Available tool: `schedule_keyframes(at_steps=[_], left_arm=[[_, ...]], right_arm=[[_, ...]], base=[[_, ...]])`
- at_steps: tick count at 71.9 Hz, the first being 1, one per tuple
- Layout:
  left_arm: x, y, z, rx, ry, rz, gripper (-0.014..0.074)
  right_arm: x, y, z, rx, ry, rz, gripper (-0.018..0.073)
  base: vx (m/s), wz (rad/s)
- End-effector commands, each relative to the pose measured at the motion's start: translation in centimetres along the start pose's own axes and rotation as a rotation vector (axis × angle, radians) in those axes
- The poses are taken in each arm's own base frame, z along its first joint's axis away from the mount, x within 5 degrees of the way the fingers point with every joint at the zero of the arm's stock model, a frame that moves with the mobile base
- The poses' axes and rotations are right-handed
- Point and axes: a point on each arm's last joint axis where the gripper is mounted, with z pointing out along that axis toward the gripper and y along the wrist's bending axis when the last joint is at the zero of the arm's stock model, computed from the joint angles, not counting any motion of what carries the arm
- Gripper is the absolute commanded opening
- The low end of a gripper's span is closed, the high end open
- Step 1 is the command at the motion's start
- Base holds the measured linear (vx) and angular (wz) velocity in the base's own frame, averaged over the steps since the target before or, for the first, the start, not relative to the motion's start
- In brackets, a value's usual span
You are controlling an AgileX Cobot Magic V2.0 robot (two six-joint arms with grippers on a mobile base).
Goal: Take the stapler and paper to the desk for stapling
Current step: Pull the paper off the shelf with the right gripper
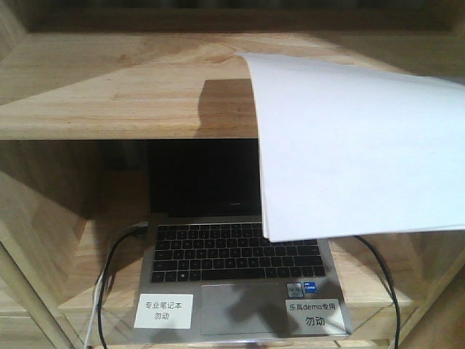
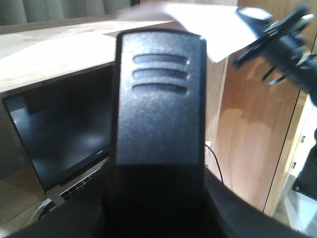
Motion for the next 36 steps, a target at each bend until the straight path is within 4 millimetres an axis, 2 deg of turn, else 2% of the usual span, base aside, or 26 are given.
schedule_keyframes(at_steps=[1,36], left_arm=[[-1.8,0.0,-0.2,0.008,-0.128,-0.01,-0.0007],[-1.8,0.0,-0.2,0.008,-0.128,-0.01,-0.0007]], right_arm=[[-0.6,1.7,0.3,-0.09,-0.026,-0.03,-0.0005],[-1.8,6.0,-2.9,-0.16,-0.074,-0.108,-0.0005]], base=[[0.0,0.0],[0.0,0.0]])
